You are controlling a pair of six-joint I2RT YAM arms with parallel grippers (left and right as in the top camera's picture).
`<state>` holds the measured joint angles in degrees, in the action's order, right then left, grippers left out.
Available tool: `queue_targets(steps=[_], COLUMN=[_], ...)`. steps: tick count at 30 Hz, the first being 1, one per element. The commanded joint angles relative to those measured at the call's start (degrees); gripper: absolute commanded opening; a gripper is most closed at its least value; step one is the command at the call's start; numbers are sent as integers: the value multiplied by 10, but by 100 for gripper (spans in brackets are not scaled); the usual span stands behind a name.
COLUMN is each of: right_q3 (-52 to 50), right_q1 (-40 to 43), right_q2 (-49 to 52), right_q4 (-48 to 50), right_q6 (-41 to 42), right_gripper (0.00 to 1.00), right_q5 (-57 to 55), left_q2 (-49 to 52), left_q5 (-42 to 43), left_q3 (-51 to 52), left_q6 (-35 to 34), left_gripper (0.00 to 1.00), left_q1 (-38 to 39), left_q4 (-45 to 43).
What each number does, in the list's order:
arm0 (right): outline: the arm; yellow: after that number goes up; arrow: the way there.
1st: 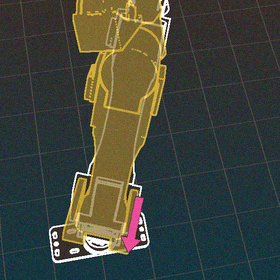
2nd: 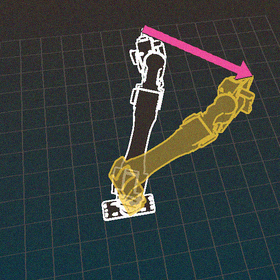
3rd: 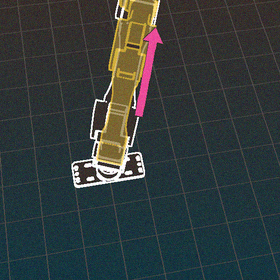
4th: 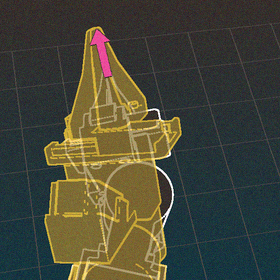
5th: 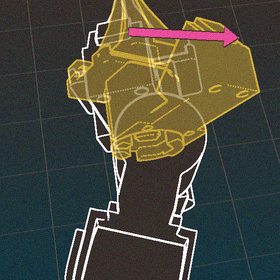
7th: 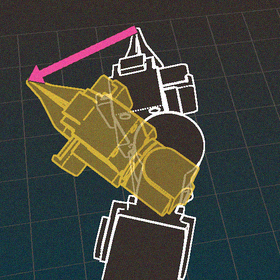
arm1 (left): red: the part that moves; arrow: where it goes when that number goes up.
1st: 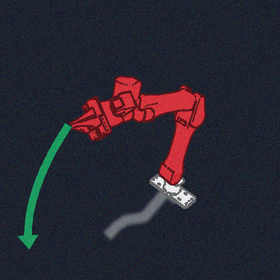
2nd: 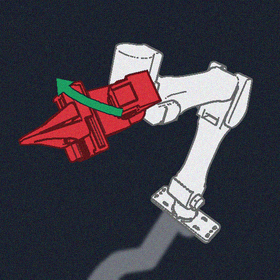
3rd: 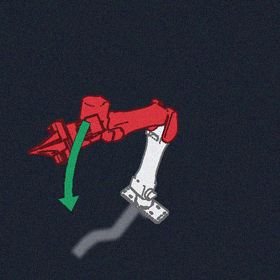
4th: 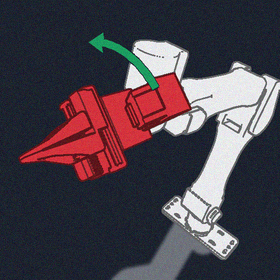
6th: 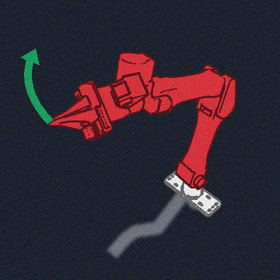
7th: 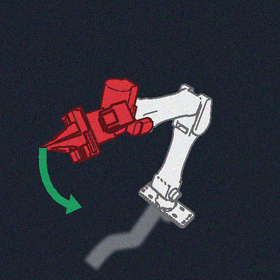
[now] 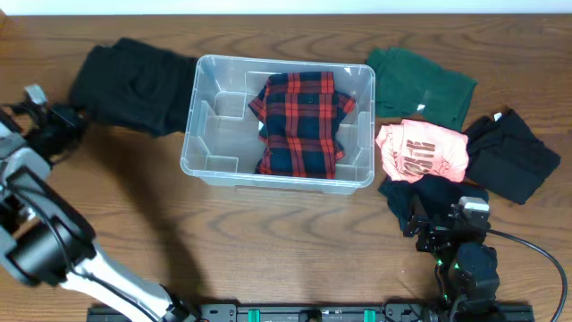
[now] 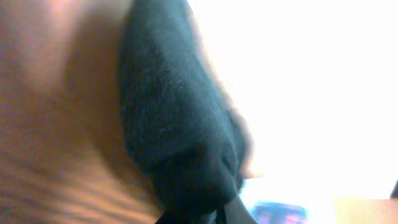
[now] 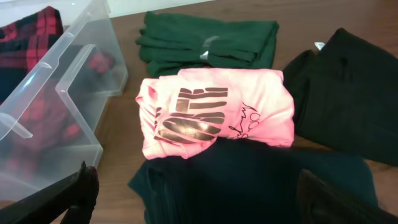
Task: Pack container
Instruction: 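Carry the black garment with the left gripper into the bin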
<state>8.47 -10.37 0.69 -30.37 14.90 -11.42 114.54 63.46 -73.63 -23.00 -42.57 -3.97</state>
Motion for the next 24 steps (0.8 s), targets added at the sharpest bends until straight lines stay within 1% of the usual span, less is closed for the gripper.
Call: queue_targets(steps=[1, 5, 8, 12, 14, 17, 20, 22, 24], right_q3=[-2, -2, -2, -2, -2, -2, -2, -2, -2], right_q1=[-4, -4, -4, -4, -4, -4, -4, -4, -4], right_q2=[-3, -3, -3, -3, -3, -3, -3, -3, -3], right_q4=[0, 0, 0, 0, 0, 0, 0, 0, 0], right_q6=[7, 7, 7, 7, 7, 7, 7, 7, 7], right_gripper=[99, 99, 99, 99, 99, 99, 99, 99, 99], right_q5=[-4, -4, -4, -4, -4, -4, -4, -4, -4], left_q2=[-119, -221, -285, -360, -388, -416, -419, -413, -406], left_q5=[101, 98, 92, 84, 65, 27, -12, -42, -97], left_q3=[-8, -8, -8, -8, -8, -8, -7, -4, 3], left_q6=[-41, -77, -110, -181, -197, -195, -183, -156, -115], left_gripper=[6, 6, 6, 6, 6, 6, 6, 6, 6], left_q1=[1, 13, 29, 77, 114, 190, 287, 349, 415], left_q4=[-9, -19, -45, -125, -142, -142, -141, -139, -121])
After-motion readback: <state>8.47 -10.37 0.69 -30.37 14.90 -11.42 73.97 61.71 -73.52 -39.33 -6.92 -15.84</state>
